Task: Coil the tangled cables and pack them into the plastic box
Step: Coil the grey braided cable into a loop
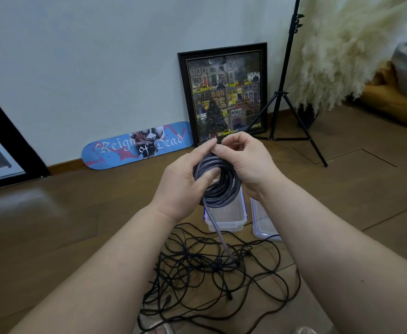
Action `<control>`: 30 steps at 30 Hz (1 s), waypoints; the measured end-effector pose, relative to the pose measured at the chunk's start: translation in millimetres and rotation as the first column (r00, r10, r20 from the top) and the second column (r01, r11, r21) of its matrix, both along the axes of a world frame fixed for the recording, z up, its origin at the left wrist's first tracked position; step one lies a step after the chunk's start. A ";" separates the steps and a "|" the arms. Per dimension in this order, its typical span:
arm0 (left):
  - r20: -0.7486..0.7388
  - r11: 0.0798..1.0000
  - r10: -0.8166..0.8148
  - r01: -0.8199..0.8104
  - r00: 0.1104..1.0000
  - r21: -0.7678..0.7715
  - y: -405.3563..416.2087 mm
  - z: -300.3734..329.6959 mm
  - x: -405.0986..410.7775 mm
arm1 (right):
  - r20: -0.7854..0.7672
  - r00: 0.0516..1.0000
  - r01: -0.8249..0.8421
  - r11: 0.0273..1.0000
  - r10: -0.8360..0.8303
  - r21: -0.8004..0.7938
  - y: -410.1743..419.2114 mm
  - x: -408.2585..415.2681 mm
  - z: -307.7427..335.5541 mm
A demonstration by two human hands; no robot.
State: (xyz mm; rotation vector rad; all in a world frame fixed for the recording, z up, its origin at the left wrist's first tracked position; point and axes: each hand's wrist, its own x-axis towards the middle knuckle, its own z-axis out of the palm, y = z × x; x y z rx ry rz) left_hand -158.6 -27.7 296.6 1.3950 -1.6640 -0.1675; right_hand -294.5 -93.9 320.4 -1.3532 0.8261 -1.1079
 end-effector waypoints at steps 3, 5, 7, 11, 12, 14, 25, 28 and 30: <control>-0.048 0.995 0.089 -0.091 0.995 -0.043 -5.9 -4.4 -4.5 | -0.092 0.975 0.185 0.966 -0.204 -0.182 -0.7 -2.7 1.6; -0.108 0.985 0.155 -0.162 0.982 -0.065 -9.0 -4.8 -2.8 | -0.163 0.937 0.237 0.907 -0.308 -0.348 1.3 -9.1 6.9; -0.165 0.973 0.200 -0.216 0.966 -0.085 -10.7 -5.6 1.4 | -0.306 0.937 0.038 0.919 -0.169 -0.392 7.2 -13.9 13.1; -0.258 0.943 0.283 -0.317 0.924 -0.099 -14.3 -9.7 10.6 | -0.741 0.666 -0.422 0.863 0.087 -0.278 26.0 -7.2 10.9; -0.268 0.938 0.297 -0.333 0.917 -0.100 -14.9 -10.4 12.2 | -0.752 0.652 -0.445 0.853 0.099 -0.273 27.4 -4.7 9.6; -0.297 0.931 0.307 -0.350 0.904 -0.101 -14.7 -11.2 15.0 | -0.722 0.680 -0.447 0.854 0.131 -0.265 28.2 -1.9 11.1; -0.439 0.856 0.435 -0.512 0.787 -0.071 -11.7 -13.1 47.1 | -0.640 0.768 -0.287 0.913 0.038 -0.290 12.8 -10.6 24.1; -0.407 0.860 0.433 -0.504 0.805 -0.083 -12.8 -15.5 42.9 | -0.730 0.683 -0.330 0.900 0.020 -0.284 17.6 5.0 16.7; -0.385 0.866 0.423 -0.491 0.820 -0.095 -14.1 -15.9 39.3 | -0.745 0.666 -0.324 0.893 -0.018 -0.312 20.7 13.9 16.9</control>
